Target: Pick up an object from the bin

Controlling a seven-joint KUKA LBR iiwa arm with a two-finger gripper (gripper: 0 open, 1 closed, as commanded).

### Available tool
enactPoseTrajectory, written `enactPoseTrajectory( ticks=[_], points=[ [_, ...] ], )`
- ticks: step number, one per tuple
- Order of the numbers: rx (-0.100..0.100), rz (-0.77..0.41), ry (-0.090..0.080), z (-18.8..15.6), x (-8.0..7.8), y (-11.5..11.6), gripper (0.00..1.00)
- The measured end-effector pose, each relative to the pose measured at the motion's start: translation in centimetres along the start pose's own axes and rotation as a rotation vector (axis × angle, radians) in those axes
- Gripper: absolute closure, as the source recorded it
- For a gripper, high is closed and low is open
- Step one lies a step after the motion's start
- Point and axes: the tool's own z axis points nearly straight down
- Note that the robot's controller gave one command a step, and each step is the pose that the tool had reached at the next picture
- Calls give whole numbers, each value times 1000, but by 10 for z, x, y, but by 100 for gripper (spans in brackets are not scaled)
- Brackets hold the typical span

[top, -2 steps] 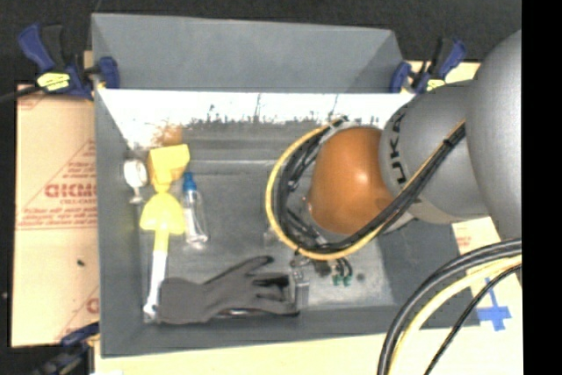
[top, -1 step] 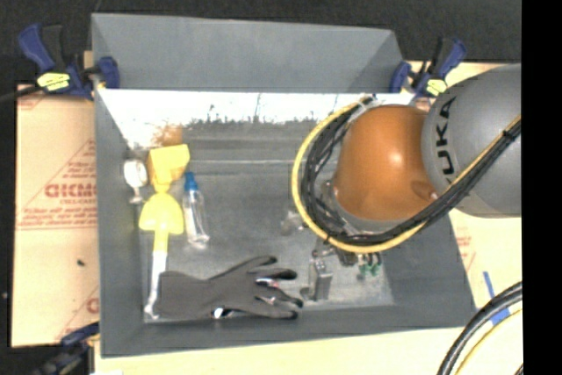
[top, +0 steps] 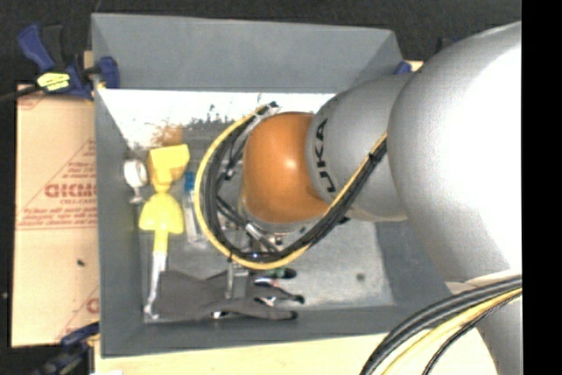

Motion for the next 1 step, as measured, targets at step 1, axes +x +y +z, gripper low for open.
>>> enactPoseTrajectory(
  ticks=[1],
  points=[
    [3, -229, -22, 27, 31, -18, 0]
  ],
)
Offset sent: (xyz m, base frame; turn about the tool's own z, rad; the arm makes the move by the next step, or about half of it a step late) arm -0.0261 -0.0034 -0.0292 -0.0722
